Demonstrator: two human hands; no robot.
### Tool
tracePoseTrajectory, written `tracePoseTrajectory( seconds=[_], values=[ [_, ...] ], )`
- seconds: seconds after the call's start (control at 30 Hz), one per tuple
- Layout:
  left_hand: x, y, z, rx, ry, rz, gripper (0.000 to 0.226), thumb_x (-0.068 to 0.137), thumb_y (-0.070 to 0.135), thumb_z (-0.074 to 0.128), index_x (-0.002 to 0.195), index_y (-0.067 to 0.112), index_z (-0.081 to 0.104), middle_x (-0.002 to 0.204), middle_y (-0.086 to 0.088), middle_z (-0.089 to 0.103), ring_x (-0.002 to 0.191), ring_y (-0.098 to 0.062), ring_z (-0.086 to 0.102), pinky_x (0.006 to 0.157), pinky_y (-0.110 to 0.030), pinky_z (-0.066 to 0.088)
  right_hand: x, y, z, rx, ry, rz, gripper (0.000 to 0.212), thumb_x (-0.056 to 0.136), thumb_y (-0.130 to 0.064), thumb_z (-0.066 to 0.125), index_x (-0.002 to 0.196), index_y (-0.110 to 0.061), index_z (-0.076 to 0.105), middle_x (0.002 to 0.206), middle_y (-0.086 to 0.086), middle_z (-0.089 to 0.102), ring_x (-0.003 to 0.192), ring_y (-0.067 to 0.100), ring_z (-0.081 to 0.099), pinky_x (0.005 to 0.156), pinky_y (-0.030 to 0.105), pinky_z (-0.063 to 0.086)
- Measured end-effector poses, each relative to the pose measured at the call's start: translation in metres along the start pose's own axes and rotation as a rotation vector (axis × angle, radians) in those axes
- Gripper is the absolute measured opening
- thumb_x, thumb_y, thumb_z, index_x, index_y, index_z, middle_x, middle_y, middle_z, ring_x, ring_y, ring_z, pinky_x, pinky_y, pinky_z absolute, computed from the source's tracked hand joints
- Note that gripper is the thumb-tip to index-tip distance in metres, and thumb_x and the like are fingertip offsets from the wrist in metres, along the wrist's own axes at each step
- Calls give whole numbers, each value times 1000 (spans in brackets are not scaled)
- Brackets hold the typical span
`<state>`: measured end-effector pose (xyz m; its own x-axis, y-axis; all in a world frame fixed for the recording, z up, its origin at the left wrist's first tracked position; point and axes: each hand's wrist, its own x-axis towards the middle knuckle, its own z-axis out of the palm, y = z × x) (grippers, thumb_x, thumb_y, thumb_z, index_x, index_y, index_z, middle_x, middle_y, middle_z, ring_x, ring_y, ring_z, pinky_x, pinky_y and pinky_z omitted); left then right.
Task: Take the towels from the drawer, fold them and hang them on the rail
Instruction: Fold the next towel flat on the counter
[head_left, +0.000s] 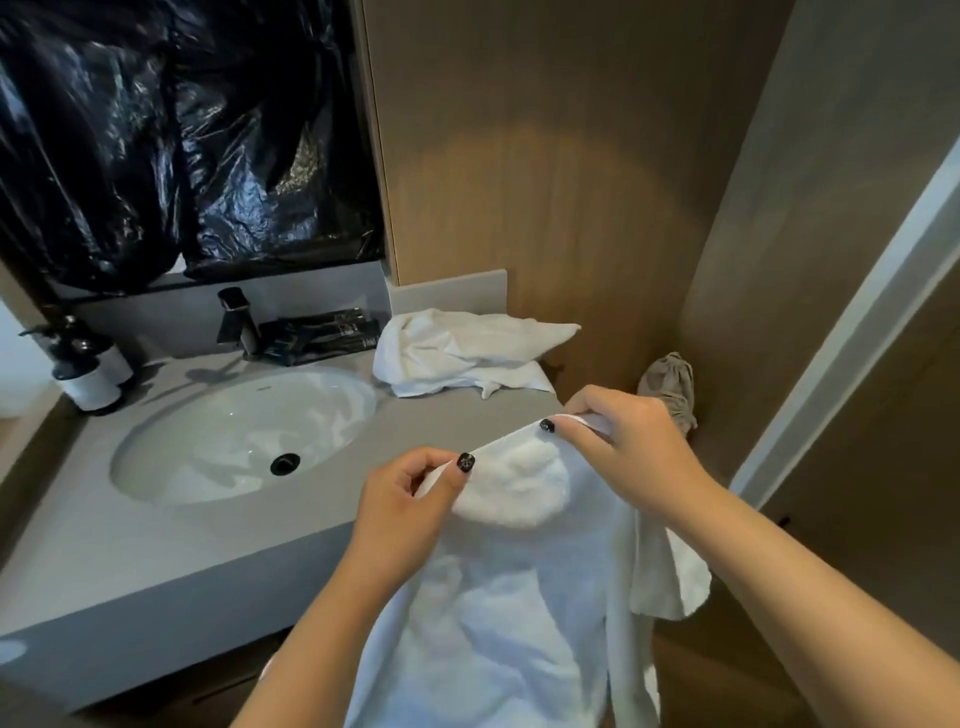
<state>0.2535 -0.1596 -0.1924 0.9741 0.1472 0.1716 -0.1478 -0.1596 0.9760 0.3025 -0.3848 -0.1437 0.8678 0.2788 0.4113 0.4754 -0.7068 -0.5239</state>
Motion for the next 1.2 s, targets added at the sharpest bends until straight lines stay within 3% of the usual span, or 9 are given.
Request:
tracePoseTrajectory(
  seconds=[0.1, 0.23, 0.37, 0.47, 0.7, 0.83, 0.97, 1.1, 1.2],
  values=[
    [-6, 13, -2, 5, -5, 30, 24, 91, 17, 70, 71, 30, 74, 67, 15, 68, 63, 5, 57, 60, -7, 41, -9, -6, 10, 270, -158, 82, 6, 95, -21, 61, 94, -25, 65, 81, -11, 60, 70, 3, 54, 64, 18, 41],
    [-7, 28, 4, 49, -27, 150, 13, 84, 30, 69, 72, 31, 73, 73, 12, 71, 70, 3, 61, 65, -10, 45, -19, -16, 33, 427, -394, 107, 17, 101, -19, 52, 111, -17, 64, 98, 3, 67, 86, 16, 62, 76, 29, 49],
    [1, 27, 4, 37, -5, 105, 15, 89, 21, 72, 75, 28, 73, 69, 11, 70, 65, 1, 59, 61, -12, 44, -13, -13, 38, 473, -204, 162, 22, 100, -17, 52, 81, -10, 59, 70, 2, 55, 66, 13, 47, 64, 34, 38],
    [6, 17, 8, 71, -6, 16, 20, 87, 15, 74, 71, 27, 73, 63, 13, 66, 59, 1, 53, 57, -11, 40, -5, -3, 21, 395, -66, 132, 20, 89, -24, 67, 72, -15, 61, 68, -1, 60, 65, 12, 53, 63, 29, 40],
    [10, -7, 33, 212, -143, -75, 16, 86, 33, 74, 72, 30, 68, 71, 0, 66, 61, -2, 52, 59, -17, 41, 4, 46, -30, -21, -13, -1, 20, 90, -35, 66, 80, -17, 66, 73, -7, 64, 69, 7, 58, 61, 30, 47],
    [20, -12, 36, 349, -165, -26, 20, 85, 33, 74, 69, 33, 63, 60, 13, 57, 56, -1, 47, 53, -14, 36, 11, 85, -62, -190, 151, 96, 16, 91, -34, 66, 82, -21, 65, 75, -7, 64, 70, 11, 59, 58, 26, 45],
    [28, -20, 34, 337, -100, -37, 20, 85, 20, 74, 71, 32, 65, 59, 6, 59, 51, -2, 45, 50, -16, 34, 12, 116, -83, -236, 242, 259, 20, 90, -34, 66, 74, -25, 58, 71, -9, 59, 73, 21, 59, 56, 29, 38],
    [36, -11, 52, 250, -102, -41, 18, 86, 22, 74, 72, 27, 63, 61, 6, 58, 52, -2, 45, 50, -16, 33, 4, 120, -78, -90, -88, 317, 13, 87, -51, 59, 89, -39, 59, 90, -9, 65, 83, 14, 62, 65, 33, 49],
    [39, 6, 68, 243, -183, 28, 17, 87, 25, 74, 74, 33, 66, 67, 9, 62, 58, -1, 50, 54, -13, 37, -3, 103, -62, -1, -416, 261, 57, 80, -63, 65, 131, -52, 41, 123, -8, 59, 112, 12, 58, 88, 32, 51]
  ],
)
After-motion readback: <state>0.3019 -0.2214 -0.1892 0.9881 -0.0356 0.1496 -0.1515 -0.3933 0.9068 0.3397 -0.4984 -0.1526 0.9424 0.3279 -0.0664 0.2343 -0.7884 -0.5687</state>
